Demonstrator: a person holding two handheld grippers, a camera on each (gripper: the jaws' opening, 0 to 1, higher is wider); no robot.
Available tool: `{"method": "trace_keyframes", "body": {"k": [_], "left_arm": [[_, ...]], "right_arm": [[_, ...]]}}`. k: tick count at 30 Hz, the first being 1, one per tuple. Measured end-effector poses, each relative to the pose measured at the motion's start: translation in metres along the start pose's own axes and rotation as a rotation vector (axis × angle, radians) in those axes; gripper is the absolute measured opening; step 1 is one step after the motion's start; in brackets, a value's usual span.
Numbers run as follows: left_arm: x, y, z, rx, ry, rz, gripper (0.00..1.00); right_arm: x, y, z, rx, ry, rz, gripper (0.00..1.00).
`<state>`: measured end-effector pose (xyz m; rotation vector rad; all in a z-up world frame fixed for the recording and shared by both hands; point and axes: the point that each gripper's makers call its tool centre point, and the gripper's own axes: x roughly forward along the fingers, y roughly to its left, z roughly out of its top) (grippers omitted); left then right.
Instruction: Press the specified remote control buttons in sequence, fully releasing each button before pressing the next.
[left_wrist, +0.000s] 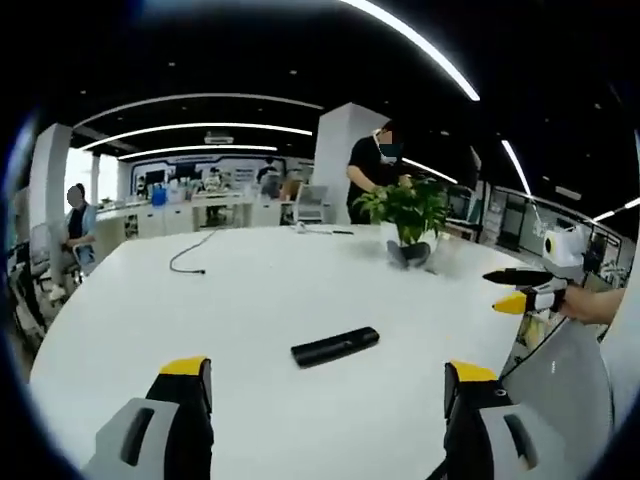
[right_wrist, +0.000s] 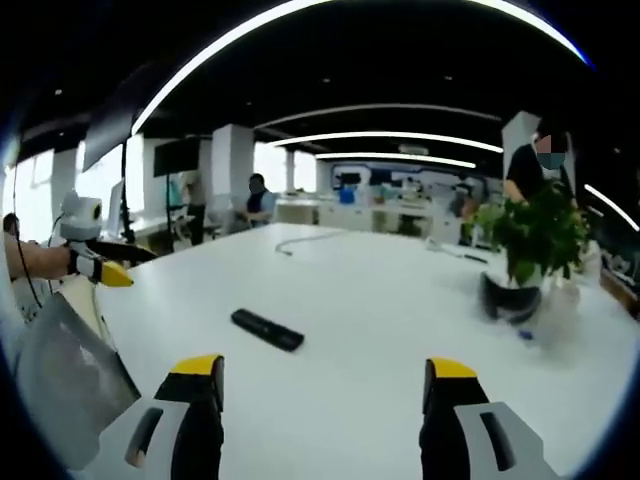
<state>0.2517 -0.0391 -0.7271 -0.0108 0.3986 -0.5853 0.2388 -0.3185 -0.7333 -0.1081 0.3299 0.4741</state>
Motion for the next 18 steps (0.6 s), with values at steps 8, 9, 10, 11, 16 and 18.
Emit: {"method": "trace_keyframes", "body": {"k": [8,9,10,11,16,18], "left_arm": [[0.029,0.004,-0.011,-0.03,0.101,-0.077,1.0],[0.032,0.005,-0.015,0.001,0.132,-0.086,0.98],[0.033,0.006,-0.016,0.029,0.147,-0.088,0.95],[0.037,0.007,-0.016,0.068,0.158,-0.095,0.91],[0.05,0.004,-0.019,0.116,0.21,-0.129,0.91],[0.055,0.001,-0.022,0.127,0.232,-0.147,0.91]], "right_arm": [[0.001,-0.008,0.003,0.001,-0.006,-0.008,0.82],[0.002,-0.01,0.003,-0.001,-0.008,-0.011,0.82],[0.002,-0.011,0.004,-0.004,-0.008,-0.013,0.82],[0.003,-0.013,0.004,-0.008,-0.008,-0.015,0.82],[0.002,-0.018,0.004,-0.003,-0.013,-0.022,0.81],[0.002,-0.019,0.005,0.007,-0.018,-0.022,0.81]]}}
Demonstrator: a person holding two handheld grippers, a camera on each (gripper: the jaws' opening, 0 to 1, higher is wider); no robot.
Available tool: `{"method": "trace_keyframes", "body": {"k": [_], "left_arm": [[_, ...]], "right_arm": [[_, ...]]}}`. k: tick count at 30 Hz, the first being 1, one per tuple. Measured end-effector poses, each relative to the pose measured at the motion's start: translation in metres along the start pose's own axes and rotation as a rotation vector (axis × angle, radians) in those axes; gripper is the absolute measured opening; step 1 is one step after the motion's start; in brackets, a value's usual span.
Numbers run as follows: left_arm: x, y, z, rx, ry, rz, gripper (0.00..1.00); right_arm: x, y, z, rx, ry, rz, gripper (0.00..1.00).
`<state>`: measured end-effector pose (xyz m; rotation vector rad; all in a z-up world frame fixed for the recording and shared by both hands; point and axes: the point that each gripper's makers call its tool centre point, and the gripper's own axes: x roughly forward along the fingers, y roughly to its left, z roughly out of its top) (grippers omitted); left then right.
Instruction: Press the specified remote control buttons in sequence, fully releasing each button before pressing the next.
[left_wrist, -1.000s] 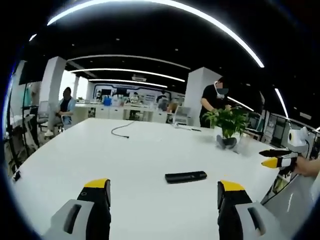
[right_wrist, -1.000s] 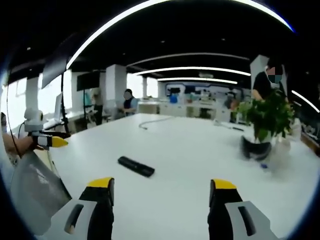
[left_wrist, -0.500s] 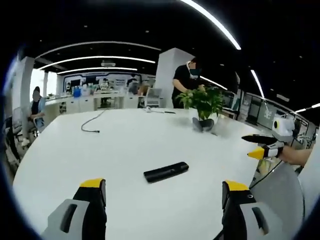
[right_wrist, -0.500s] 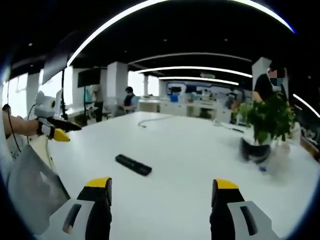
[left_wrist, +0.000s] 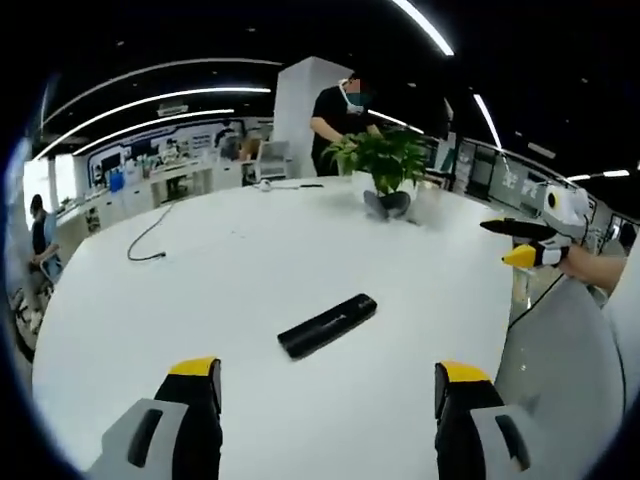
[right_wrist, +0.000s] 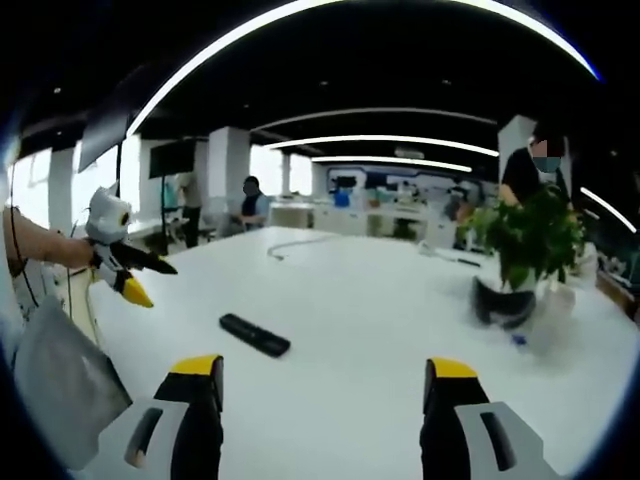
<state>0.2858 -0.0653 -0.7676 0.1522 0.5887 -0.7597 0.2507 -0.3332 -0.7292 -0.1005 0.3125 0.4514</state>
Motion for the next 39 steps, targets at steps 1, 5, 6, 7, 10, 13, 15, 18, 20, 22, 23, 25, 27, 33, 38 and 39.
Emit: {"method": "trace_keyframes", "body": {"k": [1,5,6,7,10,13,15,18,20,22,23,25,27,33,38,39], "left_arm": [[0.003,-0.001,0.0,0.006,0.006,-0.007,0.91],[0.016,-0.002,-0.003,0.028,0.043,-0.037,0.91],[0.021,-0.001,-0.004,0.038,0.055,-0.043,0.91],[0.024,0.0,-0.005,0.044,0.063,-0.049,0.91],[0.035,0.002,-0.006,0.058,0.088,-0.072,0.9],[0.044,0.005,-0.007,0.072,0.113,-0.089,0.9],[0.05,0.008,-0.008,0.081,0.132,-0.101,0.89],[0.055,0.01,-0.009,0.095,0.155,-0.113,0.88],[0.059,0.013,-0.01,0.102,0.168,-0.122,0.87],[0.062,0.013,-0.011,0.104,0.181,-0.131,0.87],[0.063,0.013,-0.012,0.112,0.19,-0.139,0.87],[0.065,0.013,-0.012,0.128,0.199,-0.144,0.86],[0.068,0.013,-0.014,0.149,0.215,-0.155,0.86],[0.076,0.013,-0.023,0.172,0.271,-0.197,0.84],[0.082,0.014,-0.027,0.188,0.316,-0.223,0.82],[0.084,0.015,-0.027,0.196,0.322,-0.224,0.81]], "right_arm": [[0.0,0.0,0.0,0.002,-0.001,0.0,0.81],[0.001,-0.001,-0.001,0.008,0.006,0.001,0.8],[0.001,-0.001,-0.002,0.011,0.008,0.002,0.8],[0.001,-0.001,-0.003,0.013,0.01,0.002,0.8],[0.002,-0.002,-0.006,0.021,0.024,0.003,0.79],[0.002,-0.003,-0.007,0.026,0.03,0.002,0.78],[0.002,-0.004,-0.009,0.029,0.035,0.001,0.78],[0.003,-0.004,-0.01,0.032,0.042,0.001,0.78],[0.003,-0.004,-0.011,0.032,0.044,0.0,0.78],[0.003,-0.005,-0.011,0.034,0.047,0.0,0.77],[0.003,-0.005,-0.011,0.034,0.047,-0.001,0.77],[0.003,-0.005,-0.012,0.036,0.048,-0.003,0.77],[0.003,-0.006,-0.012,0.039,0.05,-0.003,0.76],[0.004,-0.004,-0.013,0.038,0.057,0.005,0.74],[0.004,-0.003,-0.015,0.04,0.067,0.015,0.7],[0.004,-0.003,-0.016,0.042,0.066,0.02,0.68]]}}
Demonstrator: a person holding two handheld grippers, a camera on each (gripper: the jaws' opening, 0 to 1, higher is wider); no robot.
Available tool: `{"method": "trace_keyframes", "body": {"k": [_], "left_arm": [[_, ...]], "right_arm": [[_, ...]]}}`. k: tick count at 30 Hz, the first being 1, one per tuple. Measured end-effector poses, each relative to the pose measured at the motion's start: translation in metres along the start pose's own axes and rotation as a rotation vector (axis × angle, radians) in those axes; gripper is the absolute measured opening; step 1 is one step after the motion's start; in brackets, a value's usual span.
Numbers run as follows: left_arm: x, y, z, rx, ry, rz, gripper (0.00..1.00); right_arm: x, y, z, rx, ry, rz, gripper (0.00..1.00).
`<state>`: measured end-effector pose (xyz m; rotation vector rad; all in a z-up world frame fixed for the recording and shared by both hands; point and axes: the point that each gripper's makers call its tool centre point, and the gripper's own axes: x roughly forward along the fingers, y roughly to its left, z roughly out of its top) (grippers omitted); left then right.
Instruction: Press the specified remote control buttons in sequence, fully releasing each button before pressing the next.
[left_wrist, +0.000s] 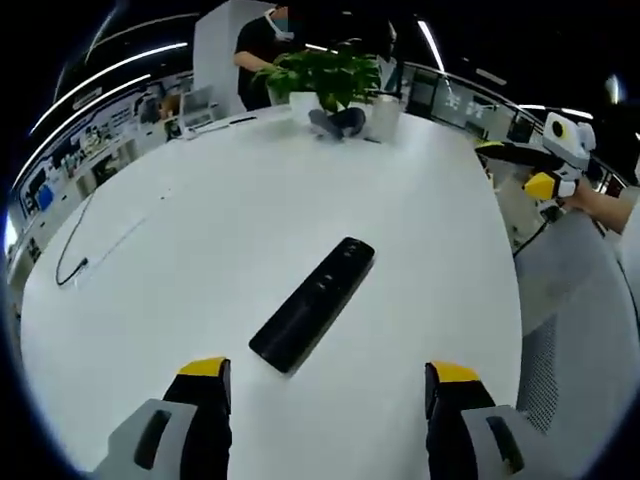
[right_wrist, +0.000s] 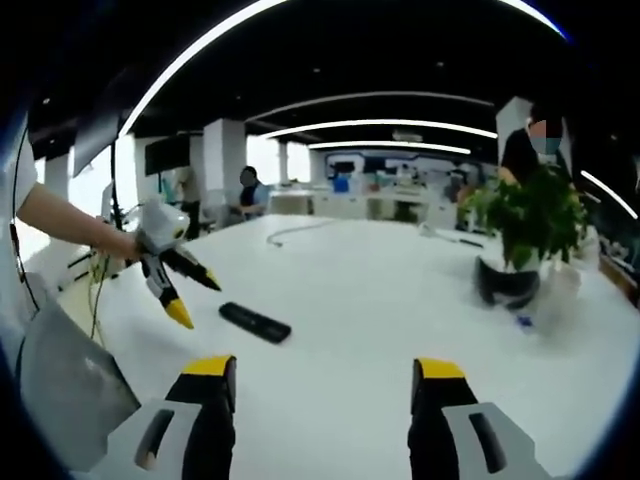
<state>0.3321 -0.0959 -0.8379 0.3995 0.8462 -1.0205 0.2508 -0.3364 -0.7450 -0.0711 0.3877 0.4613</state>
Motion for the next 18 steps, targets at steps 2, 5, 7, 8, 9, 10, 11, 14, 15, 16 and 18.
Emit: {"method": "trace_keyframes", "body": {"k": [2,5,7,8,9,10,11,14,15,16,18], "left_arm": [[0.002,0.002,0.001,0.013,0.014,-0.004,0.8],[0.005,0.004,0.002,0.036,0.041,-0.01,0.79],[0.007,0.005,0.0,0.076,0.078,-0.015,0.78],[0.008,0.006,-0.001,0.097,0.095,-0.019,0.77],[0.009,0.007,-0.003,0.128,0.122,-0.021,0.75],[0.01,0.009,-0.003,0.145,0.132,-0.019,0.73],[0.012,0.01,-0.003,0.151,0.141,-0.022,0.72],[0.016,0.014,-0.006,0.151,0.175,-0.039,0.71],[0.017,0.015,-0.007,0.151,0.185,-0.04,0.71],[0.018,0.016,-0.007,0.158,0.196,-0.044,0.7],[0.02,0.018,-0.008,0.191,0.223,-0.047,0.69]], "right_arm": [[0.0,0.001,0.0,0.005,0.0,0.011,0.65],[0.0,0.004,0.003,0.007,-0.014,0.023,0.63],[0.0,0.004,0.002,0.002,-0.007,0.025,0.61],[0.0,0.004,0.001,0.001,-0.005,0.026,0.61],[0.0,0.005,0.001,0.003,-0.005,0.027,0.61],[0.0,0.005,0.002,0.004,-0.008,0.028,0.61],[-0.001,0.005,0.002,0.004,-0.009,0.027,0.6],[-0.001,0.005,0.002,0.008,-0.014,0.032,0.59],[-0.001,0.006,0.002,0.007,-0.014,0.034,0.58],[-0.001,0.006,0.002,0.005,-0.01,0.036,0.57],[0.0,0.007,0.001,0.003,-0.005,0.04,0.57]]}}
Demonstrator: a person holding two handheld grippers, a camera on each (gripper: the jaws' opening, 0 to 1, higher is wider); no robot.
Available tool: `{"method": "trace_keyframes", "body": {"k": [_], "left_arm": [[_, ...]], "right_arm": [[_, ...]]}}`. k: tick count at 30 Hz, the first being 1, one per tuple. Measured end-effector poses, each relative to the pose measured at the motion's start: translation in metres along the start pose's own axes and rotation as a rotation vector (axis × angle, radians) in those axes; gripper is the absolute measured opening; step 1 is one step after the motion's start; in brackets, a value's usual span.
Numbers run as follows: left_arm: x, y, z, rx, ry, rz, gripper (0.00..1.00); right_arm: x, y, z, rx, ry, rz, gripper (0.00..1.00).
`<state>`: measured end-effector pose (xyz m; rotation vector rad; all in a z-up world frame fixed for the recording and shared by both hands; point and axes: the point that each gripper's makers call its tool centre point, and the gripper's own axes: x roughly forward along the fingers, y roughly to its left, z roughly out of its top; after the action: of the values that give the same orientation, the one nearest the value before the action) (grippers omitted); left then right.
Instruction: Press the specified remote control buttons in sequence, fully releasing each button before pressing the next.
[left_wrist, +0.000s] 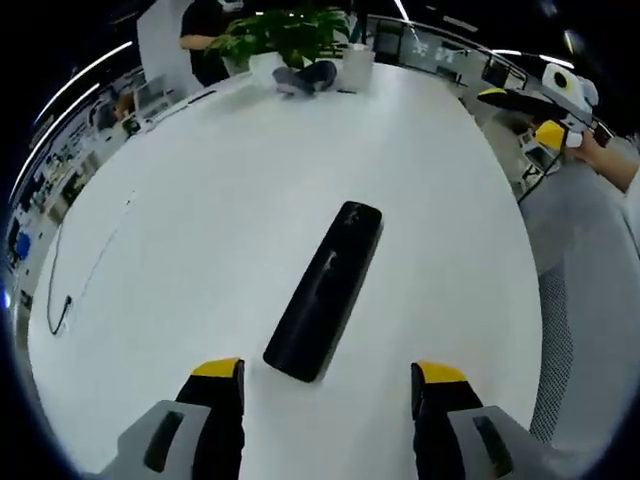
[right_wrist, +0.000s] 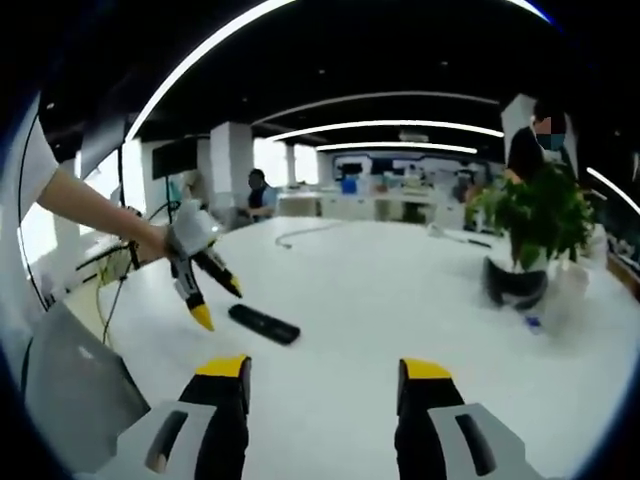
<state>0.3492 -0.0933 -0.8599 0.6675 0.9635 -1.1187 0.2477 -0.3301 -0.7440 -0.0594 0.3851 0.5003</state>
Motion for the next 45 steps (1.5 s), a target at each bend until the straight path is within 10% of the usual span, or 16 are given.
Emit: {"method": "trace_keyframes", "body": {"k": [15,32,45], "left_arm": [[0.011,0.009,0.006,0.293,0.206,-0.018,0.56],[0.016,0.008,0.008,0.297,0.283,-0.078,0.3],[0.015,0.004,0.005,0.303,0.23,-0.059,0.23]], "right_arm": [[0.0,0.004,0.0,-0.011,0.002,0.02,0.5],[0.001,0.006,0.0,-0.013,0.003,0.038,0.43],[0.0,0.006,0.0,-0.011,0.003,0.04,0.4]]}}
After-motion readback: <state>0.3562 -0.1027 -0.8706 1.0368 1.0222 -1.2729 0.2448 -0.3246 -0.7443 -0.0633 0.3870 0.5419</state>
